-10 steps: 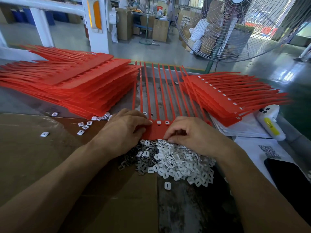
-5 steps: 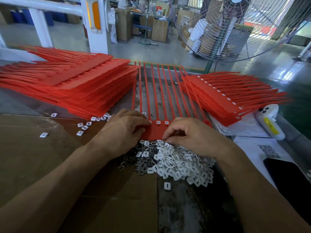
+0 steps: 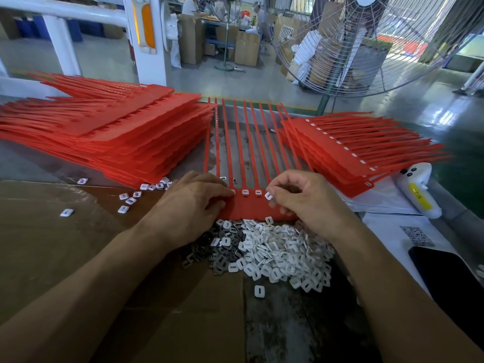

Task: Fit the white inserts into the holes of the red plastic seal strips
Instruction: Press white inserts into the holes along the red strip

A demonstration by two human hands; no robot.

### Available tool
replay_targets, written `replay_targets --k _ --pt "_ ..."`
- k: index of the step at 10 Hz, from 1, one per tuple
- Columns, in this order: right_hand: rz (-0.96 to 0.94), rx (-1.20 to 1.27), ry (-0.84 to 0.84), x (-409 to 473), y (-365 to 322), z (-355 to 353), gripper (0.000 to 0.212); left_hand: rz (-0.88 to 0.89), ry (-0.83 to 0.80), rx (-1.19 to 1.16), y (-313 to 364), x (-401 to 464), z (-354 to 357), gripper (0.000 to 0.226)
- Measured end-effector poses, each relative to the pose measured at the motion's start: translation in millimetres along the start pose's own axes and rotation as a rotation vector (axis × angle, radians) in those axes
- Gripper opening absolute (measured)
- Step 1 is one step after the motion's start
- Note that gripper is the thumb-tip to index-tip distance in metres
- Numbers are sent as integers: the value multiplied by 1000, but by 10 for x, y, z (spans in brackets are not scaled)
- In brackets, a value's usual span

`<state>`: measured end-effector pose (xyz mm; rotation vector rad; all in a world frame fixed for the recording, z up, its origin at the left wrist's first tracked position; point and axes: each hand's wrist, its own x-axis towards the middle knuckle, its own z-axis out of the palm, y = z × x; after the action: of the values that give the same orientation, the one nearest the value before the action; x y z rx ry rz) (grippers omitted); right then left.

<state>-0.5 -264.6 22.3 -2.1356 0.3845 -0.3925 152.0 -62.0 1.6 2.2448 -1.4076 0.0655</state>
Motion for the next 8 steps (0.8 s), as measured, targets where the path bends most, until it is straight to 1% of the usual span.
replay_targets --k 1,3,4,5,7,8 --pt "54 101 18 12 -2 -35 11 -4 -2 -1 1 2 -1 35" --pt "119 107 133 34 6 1 9 -7 -9 -1 15 7 -14 35" --pt "81 -21 229 80 39 21 13 -12 -5 -5 18 4 -12 35" --pt "68 -134 269 133 88 6 13 -14 -11 -4 23 6 -13 35" --pt "35 -296 200 203 141 28 10 -15 -12 -3 22 12 -16 36" --pt "32 -339 187 229 146 42 12 -15 -9 -3 28 10 -16 35"
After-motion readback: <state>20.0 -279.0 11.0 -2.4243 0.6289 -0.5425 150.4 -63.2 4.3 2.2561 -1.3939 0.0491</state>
